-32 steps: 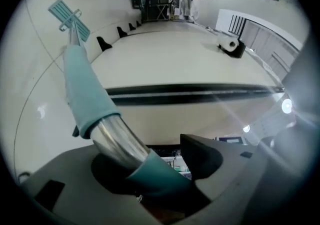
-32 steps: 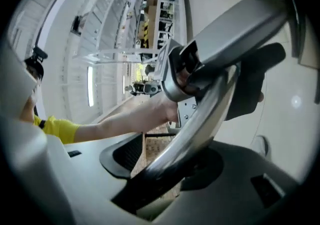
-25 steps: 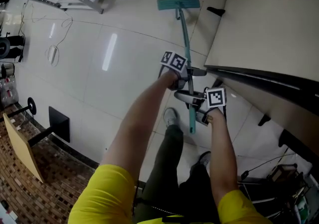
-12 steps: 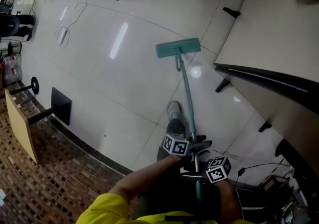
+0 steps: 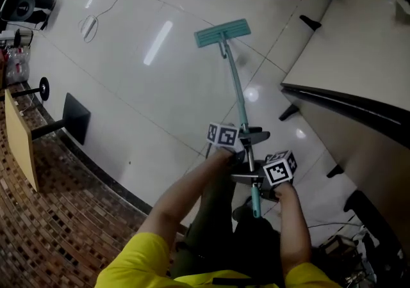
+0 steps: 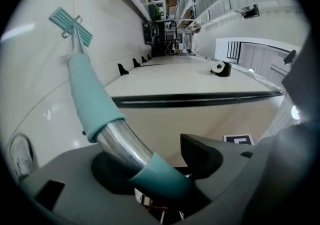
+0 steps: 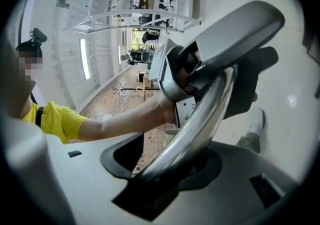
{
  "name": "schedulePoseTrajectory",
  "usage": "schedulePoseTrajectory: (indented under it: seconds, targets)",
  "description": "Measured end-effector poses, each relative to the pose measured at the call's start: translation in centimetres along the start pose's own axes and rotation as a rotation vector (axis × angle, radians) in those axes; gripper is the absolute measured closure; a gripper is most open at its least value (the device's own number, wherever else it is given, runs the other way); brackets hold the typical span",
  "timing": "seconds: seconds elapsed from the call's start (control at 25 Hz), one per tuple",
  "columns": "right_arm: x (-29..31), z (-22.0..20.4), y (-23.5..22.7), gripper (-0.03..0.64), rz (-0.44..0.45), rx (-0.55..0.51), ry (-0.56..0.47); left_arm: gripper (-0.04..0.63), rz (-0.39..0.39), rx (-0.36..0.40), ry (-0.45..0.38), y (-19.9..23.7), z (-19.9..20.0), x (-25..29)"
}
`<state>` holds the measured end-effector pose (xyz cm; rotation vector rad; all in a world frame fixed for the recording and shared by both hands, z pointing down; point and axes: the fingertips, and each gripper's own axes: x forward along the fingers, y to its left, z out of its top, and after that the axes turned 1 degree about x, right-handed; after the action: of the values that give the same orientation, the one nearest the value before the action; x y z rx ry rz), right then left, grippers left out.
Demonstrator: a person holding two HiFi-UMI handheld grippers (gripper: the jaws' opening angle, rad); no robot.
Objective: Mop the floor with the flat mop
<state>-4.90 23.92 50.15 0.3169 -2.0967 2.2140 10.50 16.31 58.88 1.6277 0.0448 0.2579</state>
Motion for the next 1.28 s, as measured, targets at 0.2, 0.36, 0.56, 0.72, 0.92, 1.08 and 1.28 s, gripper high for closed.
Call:
schedulePoseTrajectory:
  seconds: [0.2,0.36,0.56,0.72,0.92,1.08,1.28]
  targets:
    - [0.9,12.6,-3.7,0.403,-0.013,-0.048,-0.056,0.316,-0.031,-0.077,0.158,5.4,10.4,0.1]
    - [1.7,17.6,-3.4,0.4,0.051,-0.053,-0.145,0.316,-0.012,0.015,0.148,5.5,15.5,-0.9]
    - [3.4,10.1,-0.9,0.394,0.045,0.0,-0.045,0.31,-0.035,0.029,0.026,2.8,9.9,-2.8]
    - [3.3,-4.1,2.1,0.394,0.027,0.035,0.048,0.31,-0.015,-0.032,0.031,-0.8,-4.0,-3.3]
    - [0.4,-16.7,7.5,0.394,0.046,0.11,0.204,0.31,-0.006,-0.171,-0.073,-5.8,-16.9,-2.5]
    - [0.1,-14.8,7.0,0.393,0.048,0.12,0.204,0.301,-0.014,-0.175,-0.162,-5.4,-14.2,-3.1]
    - [2.4,-4.7,2.6,0.391,0.011,0.019,0.222,0.293,-0.01,-0.088,-0.189,-0.9,-2.7,-5.1]
